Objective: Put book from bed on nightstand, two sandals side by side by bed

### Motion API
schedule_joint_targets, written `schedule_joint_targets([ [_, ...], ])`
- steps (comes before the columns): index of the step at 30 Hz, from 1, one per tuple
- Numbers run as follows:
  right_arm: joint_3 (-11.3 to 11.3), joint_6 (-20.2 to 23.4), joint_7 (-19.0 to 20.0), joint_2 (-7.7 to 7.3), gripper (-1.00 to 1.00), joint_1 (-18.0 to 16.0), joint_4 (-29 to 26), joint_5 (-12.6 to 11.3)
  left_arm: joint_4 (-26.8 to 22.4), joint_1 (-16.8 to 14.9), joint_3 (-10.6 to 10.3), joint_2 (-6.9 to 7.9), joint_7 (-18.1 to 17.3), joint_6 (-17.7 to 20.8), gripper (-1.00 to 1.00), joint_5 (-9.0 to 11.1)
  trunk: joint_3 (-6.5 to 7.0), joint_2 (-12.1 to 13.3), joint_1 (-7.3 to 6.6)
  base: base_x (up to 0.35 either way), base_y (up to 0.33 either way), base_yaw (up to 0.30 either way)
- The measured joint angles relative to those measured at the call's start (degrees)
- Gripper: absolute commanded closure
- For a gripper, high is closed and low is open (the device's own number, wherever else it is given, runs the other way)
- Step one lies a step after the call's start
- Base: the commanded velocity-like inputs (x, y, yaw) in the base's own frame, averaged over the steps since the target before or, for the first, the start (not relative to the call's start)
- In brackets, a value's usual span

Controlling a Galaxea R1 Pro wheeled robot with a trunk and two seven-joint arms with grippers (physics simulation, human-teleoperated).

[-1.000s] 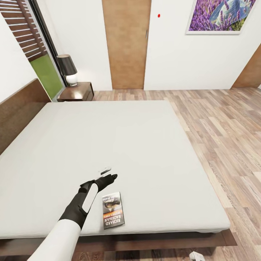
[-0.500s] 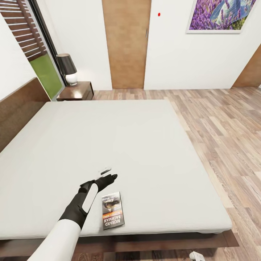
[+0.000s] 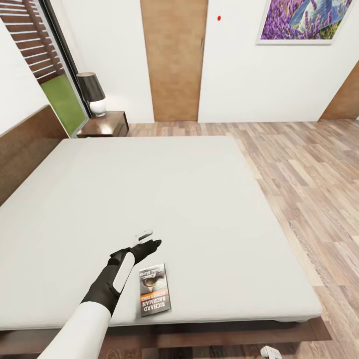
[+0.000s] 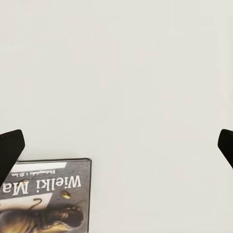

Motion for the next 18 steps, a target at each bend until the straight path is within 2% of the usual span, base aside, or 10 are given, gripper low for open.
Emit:
schedule_joint_targets([
  [18,0.0,0.0,0.0,0.00,-1.00,0.0,0.0,0.0,0.0,0.0,0.0,0.04,0.0,0.0,-1.00,0.0,-3.23,-7.2,3.96,0.000,0.000,0.000],
])
